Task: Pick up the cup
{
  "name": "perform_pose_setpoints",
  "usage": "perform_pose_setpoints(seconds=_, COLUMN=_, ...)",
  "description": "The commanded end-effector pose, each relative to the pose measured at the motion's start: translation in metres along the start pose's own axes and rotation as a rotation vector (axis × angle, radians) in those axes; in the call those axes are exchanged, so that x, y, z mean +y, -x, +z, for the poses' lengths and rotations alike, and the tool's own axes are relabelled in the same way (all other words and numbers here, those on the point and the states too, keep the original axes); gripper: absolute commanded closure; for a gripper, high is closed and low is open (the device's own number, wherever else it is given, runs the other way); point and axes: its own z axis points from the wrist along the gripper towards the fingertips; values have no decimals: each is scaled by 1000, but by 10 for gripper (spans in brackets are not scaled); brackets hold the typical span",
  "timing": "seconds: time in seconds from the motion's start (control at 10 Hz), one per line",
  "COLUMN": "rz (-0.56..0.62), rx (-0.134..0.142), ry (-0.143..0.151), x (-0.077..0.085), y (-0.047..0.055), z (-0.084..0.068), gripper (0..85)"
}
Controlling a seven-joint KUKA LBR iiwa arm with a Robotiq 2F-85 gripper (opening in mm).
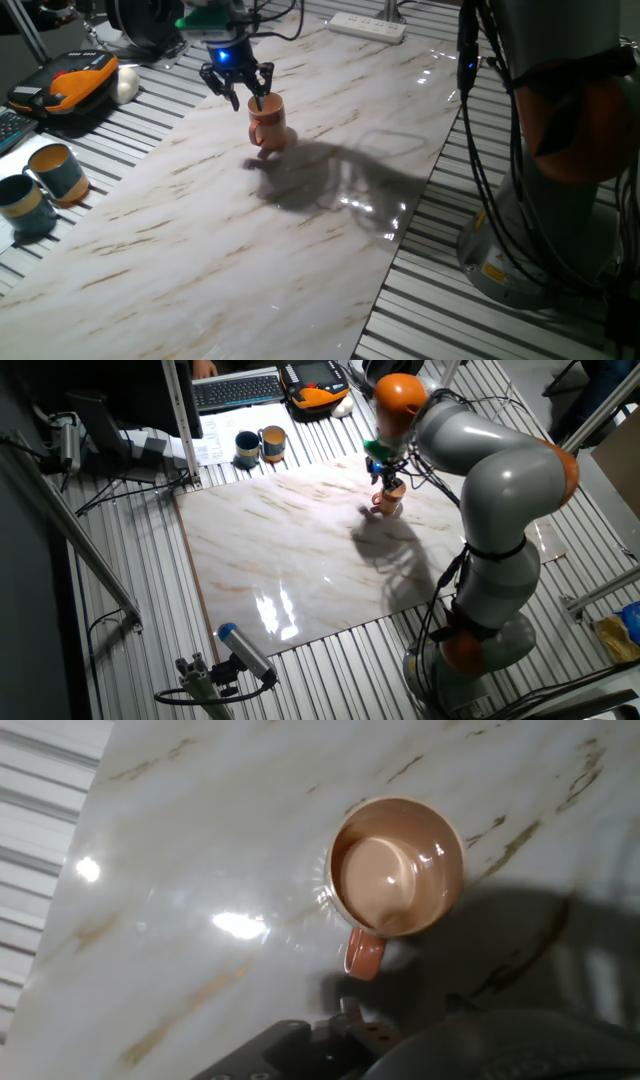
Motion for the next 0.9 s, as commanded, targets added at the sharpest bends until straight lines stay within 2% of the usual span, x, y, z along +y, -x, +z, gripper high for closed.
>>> perform_pose_setpoints(seconds=0.0, rz=-15, rx=1, ry=3, x=0, y=0, z=0, gripper=680)
perform_pose_setpoints(seconds=0.1, rz=-27, rx=-4, ry=3, x=0, y=0, z=0, gripper=850)
perform_pose_setpoints(seconds=0.2, rz=-27, rx=-13, ry=-7, x=0, y=0, z=0, gripper=850)
perform_pose_setpoints(seconds=0.5, rz=-29, rx=24, ry=4, x=0, y=0, z=0, gripper=850)
perform_pose_setpoints(seconds=0.7, rz=9, rx=29, ry=-19, x=0, y=0, z=0, gripper=850)
perform_pose_setpoints(seconds=0.8, rz=26, rx=6, ry=-52, x=0, y=0, z=0, gripper=850)
